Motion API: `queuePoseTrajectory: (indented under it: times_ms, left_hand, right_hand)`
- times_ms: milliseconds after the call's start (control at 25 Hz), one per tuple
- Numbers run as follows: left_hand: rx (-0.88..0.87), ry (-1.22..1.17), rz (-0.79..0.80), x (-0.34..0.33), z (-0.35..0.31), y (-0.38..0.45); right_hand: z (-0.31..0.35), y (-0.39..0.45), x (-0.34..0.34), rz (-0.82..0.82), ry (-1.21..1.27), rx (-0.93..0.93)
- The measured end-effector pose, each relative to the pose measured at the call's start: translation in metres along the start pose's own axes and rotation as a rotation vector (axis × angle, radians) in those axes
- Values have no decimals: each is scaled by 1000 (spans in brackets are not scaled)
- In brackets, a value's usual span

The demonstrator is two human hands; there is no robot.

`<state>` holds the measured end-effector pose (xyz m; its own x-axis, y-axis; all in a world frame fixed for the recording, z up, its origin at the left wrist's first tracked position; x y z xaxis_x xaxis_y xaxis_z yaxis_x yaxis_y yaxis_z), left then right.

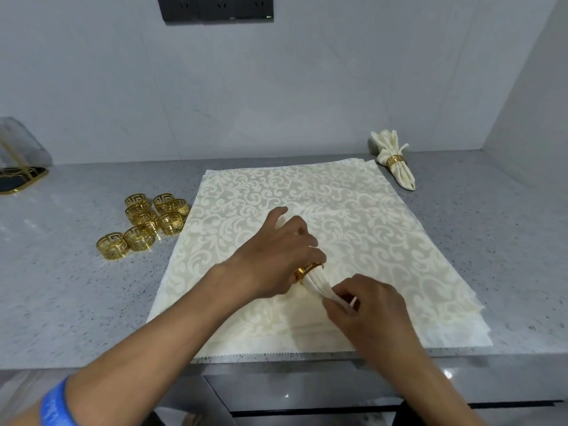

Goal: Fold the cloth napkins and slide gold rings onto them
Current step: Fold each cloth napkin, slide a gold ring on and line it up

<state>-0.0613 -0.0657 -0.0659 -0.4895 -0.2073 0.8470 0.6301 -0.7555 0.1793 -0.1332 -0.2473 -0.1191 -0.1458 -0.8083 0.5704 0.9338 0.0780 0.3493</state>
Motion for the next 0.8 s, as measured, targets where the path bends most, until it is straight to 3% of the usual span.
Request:
queuePoseTrajectory:
  times_ms: [40,120,240,400,480,600,680,800]
  left_hand:
    - [92,10,-74,-2,-7,-8]
    - [440,-62,-137,-4,-25,-29]
    - [788,-403,43,-8,-39,-47]
    - [709,-882,59,-23,-21,-43]
    - [642,-1094,103,-29,-13,-36]
    - [532,-1159,136,-33,-4,-25]
    - [518,-1154,135,-37,1,-22]
    - [576,-1120,73,-42,2,-25]
  right_hand:
    - [6,-8,-9,-27,3,-10]
    - [14,-16,-24,-35,-6,-34]
    - [19,-10,-26,14,-62,-72]
    - [6,29,-1,16,80,-88]
    - [-10,53,7,271,125,-118]
    - [-16,78,9,540,179,-92]
    - [-18,84,10,510,192,-39]
    - [-26,76,9,318,210,-3]
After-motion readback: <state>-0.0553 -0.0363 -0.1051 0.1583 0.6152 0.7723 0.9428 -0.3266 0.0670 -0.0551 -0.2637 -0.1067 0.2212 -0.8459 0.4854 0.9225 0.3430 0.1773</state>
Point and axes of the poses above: each hand's wrist, its own y-axis towards the middle knuckle, its own x-axis out of the back of the hand, z = x × y, the point moved 1 cm from there along y, towards the middle knuckle, and after that the axes turned 14 degrees about y, right-handed, at the moved point
